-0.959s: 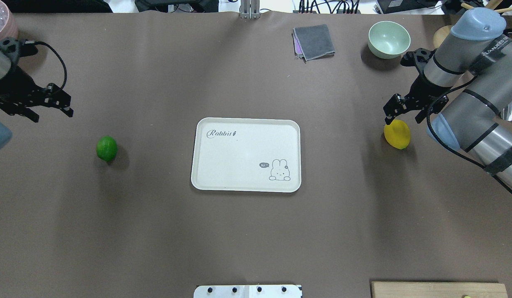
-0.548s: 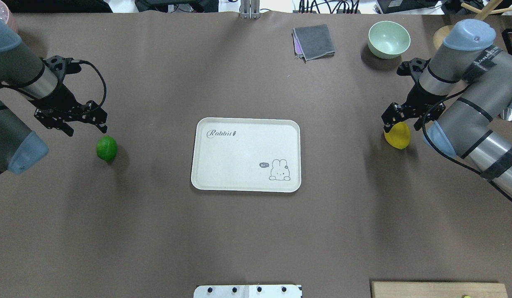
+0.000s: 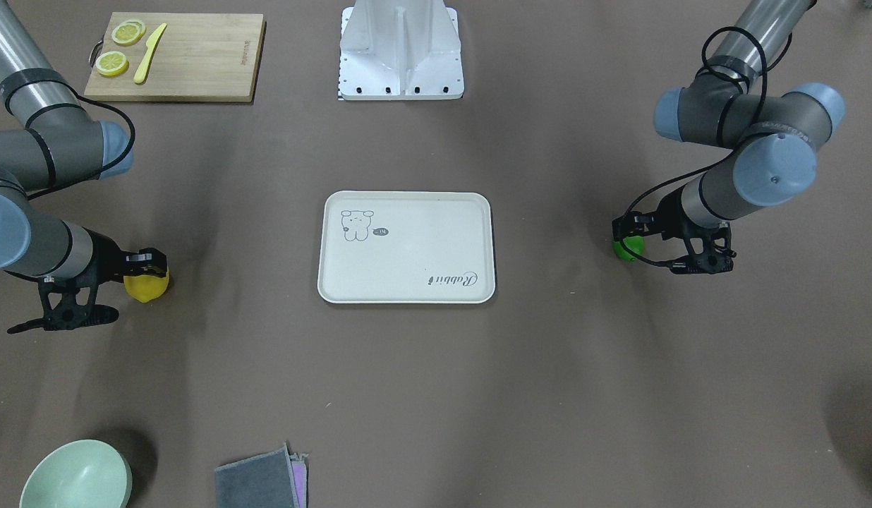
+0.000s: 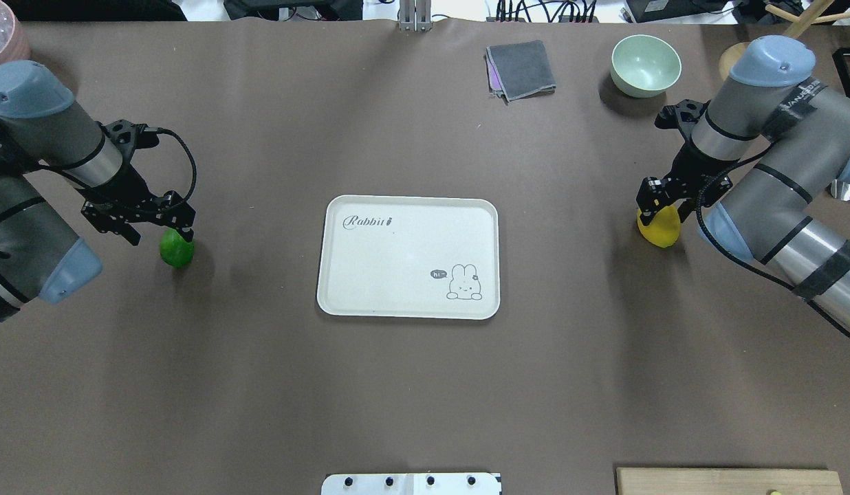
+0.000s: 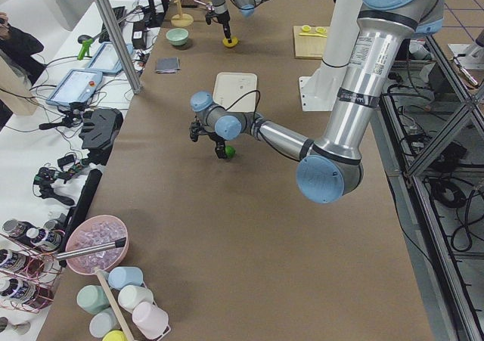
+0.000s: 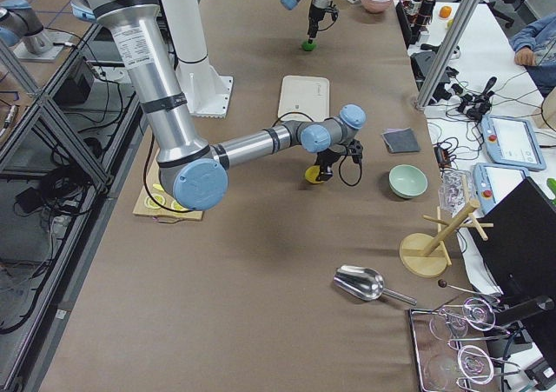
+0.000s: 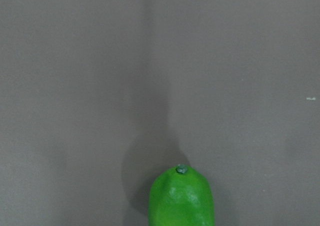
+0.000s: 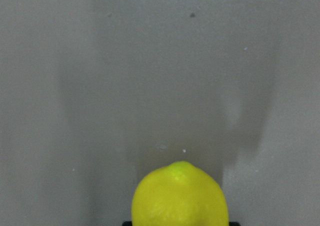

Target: Place all lemons on tray

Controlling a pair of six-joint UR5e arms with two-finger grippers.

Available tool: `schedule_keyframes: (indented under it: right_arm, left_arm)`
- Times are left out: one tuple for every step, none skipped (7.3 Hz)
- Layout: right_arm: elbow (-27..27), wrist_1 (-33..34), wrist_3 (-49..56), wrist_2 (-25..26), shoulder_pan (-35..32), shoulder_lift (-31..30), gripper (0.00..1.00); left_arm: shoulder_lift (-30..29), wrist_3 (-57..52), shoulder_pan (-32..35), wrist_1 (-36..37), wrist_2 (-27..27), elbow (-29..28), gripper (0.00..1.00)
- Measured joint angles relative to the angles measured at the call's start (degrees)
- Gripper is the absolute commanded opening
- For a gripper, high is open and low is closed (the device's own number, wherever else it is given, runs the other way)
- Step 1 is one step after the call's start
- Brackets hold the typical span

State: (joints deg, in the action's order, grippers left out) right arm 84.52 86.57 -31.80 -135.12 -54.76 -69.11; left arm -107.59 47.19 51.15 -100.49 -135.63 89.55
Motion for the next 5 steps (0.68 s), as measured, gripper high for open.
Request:
schedule_keyframes:
  right_arm:
    - [0.1,0.0,-0.1,-0.1,-0.1,0.4,0.07]
    - [0.4,0.0,-0.3,-0.8,-0.2,1.6,0.07]
    - [0.5,-0.6,-0.3,-1.9,-0.2,3.5,0.07]
    - [0.1,-2.9,-0.3,-2.7,0.1,5.5,0.07]
    - [-0.8,-7.1,-0.2,-3.4,0.9,7.3,0.07]
  left_arm:
    - [-0.3,0.0,-0.4,-0.2,-0.1,-0.7,0.98]
    - [-0.5,0.1,-0.7,-0.4,-0.1,-1.2,0.94]
    - [-0.6,0.1,-1.0,-0.4,-0.2,-1.6,0.72]
    - [-0.7,0.1,-1.2,-0.4,-0.2,-2.1,0.28]
    - [-0.8,0.0,-1.3,-0.4,-0.3,-2.4,0.0]
